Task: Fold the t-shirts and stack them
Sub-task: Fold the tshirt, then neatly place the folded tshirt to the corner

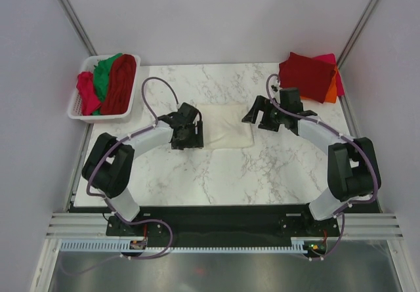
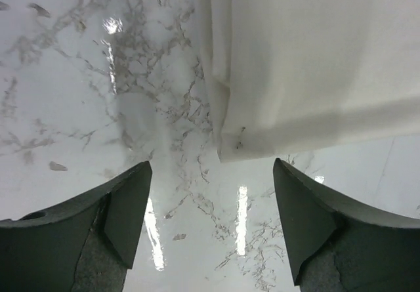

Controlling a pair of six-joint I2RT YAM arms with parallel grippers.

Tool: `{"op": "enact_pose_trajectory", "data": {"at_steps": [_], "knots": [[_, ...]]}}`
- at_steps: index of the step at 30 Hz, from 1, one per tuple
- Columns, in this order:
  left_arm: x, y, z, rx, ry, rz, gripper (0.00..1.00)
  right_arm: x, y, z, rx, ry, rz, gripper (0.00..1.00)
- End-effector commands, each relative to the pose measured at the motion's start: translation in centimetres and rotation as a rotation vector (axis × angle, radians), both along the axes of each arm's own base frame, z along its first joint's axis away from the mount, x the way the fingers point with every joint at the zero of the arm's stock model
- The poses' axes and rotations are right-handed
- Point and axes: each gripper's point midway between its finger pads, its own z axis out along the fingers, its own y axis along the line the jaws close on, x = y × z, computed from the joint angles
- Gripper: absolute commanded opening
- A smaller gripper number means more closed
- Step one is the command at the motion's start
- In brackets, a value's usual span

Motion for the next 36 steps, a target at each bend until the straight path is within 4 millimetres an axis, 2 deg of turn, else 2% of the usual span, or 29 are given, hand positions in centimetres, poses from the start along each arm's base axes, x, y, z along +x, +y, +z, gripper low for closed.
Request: {"op": "enact_pose_trajectory", "data": {"at_steps": [1,2,3,4,5,7,8,10,11,12,13,14,15,16,18,20,22,25,26,28,29,31,32,33,34,36], "knots": [[1.8,1.2,5.6,0.073,-0.106,-0.048,0.83,1.9,-0.9,4.3,-0.054,-0.112,-0.029,0.98],[1.8,1.1,7.1,0.067,-0.115,-0.053,0.85,2.4,-1.6,3.0,-0.095,-0.087,-0.055,0.98],[1.7,0.9,8.3,0.054,-0.129,-0.068,0.86,3.2,-1.8,2.9,-0.101,-0.086,-0.062,0.98],[1.8,0.9,10.7,0.031,-0.175,-0.075,0.86,3.7,-2.2,2.2,-0.107,-0.073,-0.071,0.98],[1.3,1.2,11.8,0.031,-0.182,-0.083,0.88,4.4,-2.7,0.2,-0.115,-0.036,-0.081,0.98],[0.9,1.5,14.0,0.016,-0.232,-0.095,0.88,5.8,-2.4,-0.6,-0.088,-0.029,-0.072,0.98],[0.4,1.9,16.2,-0.016,-0.290,-0.089,0.88,6.5,-2.2,-2.3,-0.064,-0.009,-0.059,0.98],[-1.5,2.9,16.3,-0.009,-0.294,-0.124,0.89,8.2,-2.0,-2.8,-0.066,-0.016,-0.062,0.98],[-2.4,3.5,17.7,-0.029,-0.340,-0.120,0.90,8.7,-2.0,-4.7,-0.072,0.015,-0.062,0.98],[-3.0,4.0,17.9,-0.031,-0.356,-0.118,0.91,9.5,-1.7,-4.7,-0.068,0.004,-0.059,0.98],[-3.9,4.6,17.0,-0.023,-0.343,-0.116,0.91,9.7,-1.5,-5.3,-0.062,0.014,-0.055,0.98],[-4.3,4.9,17.1,-0.025,-0.352,-0.112,0.92,9.8,-1.4,-6.8,-0.064,0.039,-0.056,0.98],[-5.1,5.4,17.6,-0.038,-0.374,-0.107,0.92,10.0,-1.3,-7.3,-0.057,0.046,-0.056,0.98],[-5.6,5.8,16.7,-0.030,-0.360,-0.105,0.93,9.9,-1.0,-7.8,-0.044,0.063,-0.059,0.97],[-6.3,6.6,16.7,-0.025,-0.368,-0.079,0.93,9.5,0.5,-9.2,-0.035,0.079,-0.033,0.97],[-7.0,7.3,15.6,-0.008,-0.351,-0.067,0.93,8.6,2.6,-10.3,-0.043,0.096,0.011,0.97],[-7.5,8.0,15.0,-0.001,-0.357,-0.042,0.93,8.2,3.7,-11.0,-0.052,0.106,0.024,0.95],[-7.9,8.7,14.4,0.014,-0.362,-0.028,0.94,7.5,5.5,-12.5,-0.034,0.138,0.045,0.87],[-7.9,8.8,14.4,0.016,-0.365,-0.022,0.94,7.5,6.5,-13.0,-0.018,0.118,0.061,0.79],[-8.0,8.7,14.7,0.008,-0.367,-0.031,0.95,7.5,7.3,-13.0,0.007,0.101,0.067,0.70],[-8.0,8.7,14.8,0.009,-0.371,-0.035,0.95,6.6,7.7,-13.6,0.028,0.115,0.083,0.58],[-8.1,9.1,15.0,0.017,-0.380,-0.024,0.95,6.3,8.0,-13.5,0.064,0.115,0.077,0.42],[-8.4,9.2,15.2,0.009,-0.380,-0.023,0.95,6.1,8.1,-13.2,0.078,0.100,0.086,0.21],[-8.5,9.2,15.4,0.002,-0.383,-0.018,0.94,6.3,8.1,-12.8,0.082,0.087,0.085,0.11],[-8.6,9.2,16.0,-0.008,-0.395,-0.013,0.94,6.5,8.1,-11.9,0.081,0.058,0.096,0.03],[-9.1,9.1,17.0,-0.037,-0.423,-0.026,0.95,6.8,8.0,-10.5,0.083,0.027,0.101,0.00]]}}
